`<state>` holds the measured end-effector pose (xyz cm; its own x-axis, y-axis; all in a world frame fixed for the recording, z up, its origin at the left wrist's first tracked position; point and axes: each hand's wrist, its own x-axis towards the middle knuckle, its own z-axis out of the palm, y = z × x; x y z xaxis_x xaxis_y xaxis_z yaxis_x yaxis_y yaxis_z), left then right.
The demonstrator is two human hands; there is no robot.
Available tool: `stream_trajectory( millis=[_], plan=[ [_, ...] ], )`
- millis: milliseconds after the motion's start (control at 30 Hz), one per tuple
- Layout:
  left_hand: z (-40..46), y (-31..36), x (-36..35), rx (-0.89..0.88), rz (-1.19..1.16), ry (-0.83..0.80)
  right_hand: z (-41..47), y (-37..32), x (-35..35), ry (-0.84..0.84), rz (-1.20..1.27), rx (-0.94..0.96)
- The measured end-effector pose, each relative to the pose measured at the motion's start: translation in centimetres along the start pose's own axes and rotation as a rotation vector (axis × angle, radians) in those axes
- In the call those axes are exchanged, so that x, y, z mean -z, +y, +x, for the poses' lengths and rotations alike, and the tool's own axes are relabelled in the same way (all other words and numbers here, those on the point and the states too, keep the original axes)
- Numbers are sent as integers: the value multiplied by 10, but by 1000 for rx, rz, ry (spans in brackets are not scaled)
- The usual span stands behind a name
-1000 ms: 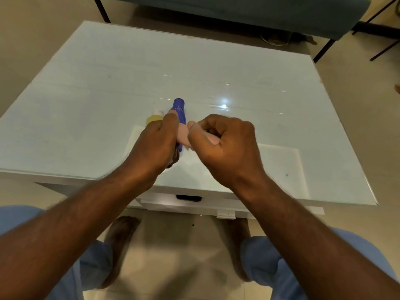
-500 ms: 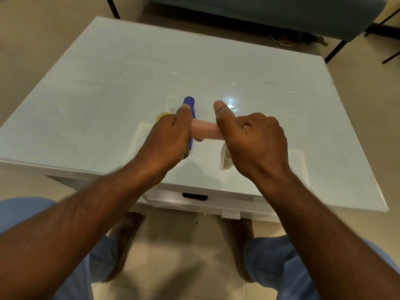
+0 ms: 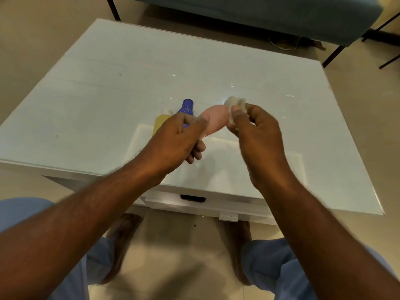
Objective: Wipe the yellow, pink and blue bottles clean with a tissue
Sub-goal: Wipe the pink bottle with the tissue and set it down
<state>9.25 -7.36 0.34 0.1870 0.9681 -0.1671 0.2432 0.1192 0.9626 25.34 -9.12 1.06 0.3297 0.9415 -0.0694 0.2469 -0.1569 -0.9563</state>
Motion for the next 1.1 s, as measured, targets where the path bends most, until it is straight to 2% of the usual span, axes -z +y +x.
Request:
stream_trajectory(
  millis=[67,167,300,400,500,567,733,900,1100],
  plan=[
    [0,-3,-4,19,23,-38,-8,2,-6,-65,-179,132],
    [4,-9,-4,141,-32,9,-17,8,-15,-95,-370,288],
    [6,-6,1,322,-167,29,-22,9,-17,-79,-283,345],
    [0,-4,0,254,-204,34,-22,4,-18,-56,-211,363],
    [-7,-2,-5,172,-234,35,-8,1,-11,52,-90,209],
    [-8,-3,-8,147,-277,31,-4,1,-8,88,-58,183],
    [-4,2,-3,162,-414,7,-31,-1,-20,-117,-123,338],
    [-8,10,-2,182,-483,-92,-2,-2,-3,144,-124,278],
    [-6,5,-4,196,-454,-62,-27,-4,-13,-31,-155,464]
  ],
)
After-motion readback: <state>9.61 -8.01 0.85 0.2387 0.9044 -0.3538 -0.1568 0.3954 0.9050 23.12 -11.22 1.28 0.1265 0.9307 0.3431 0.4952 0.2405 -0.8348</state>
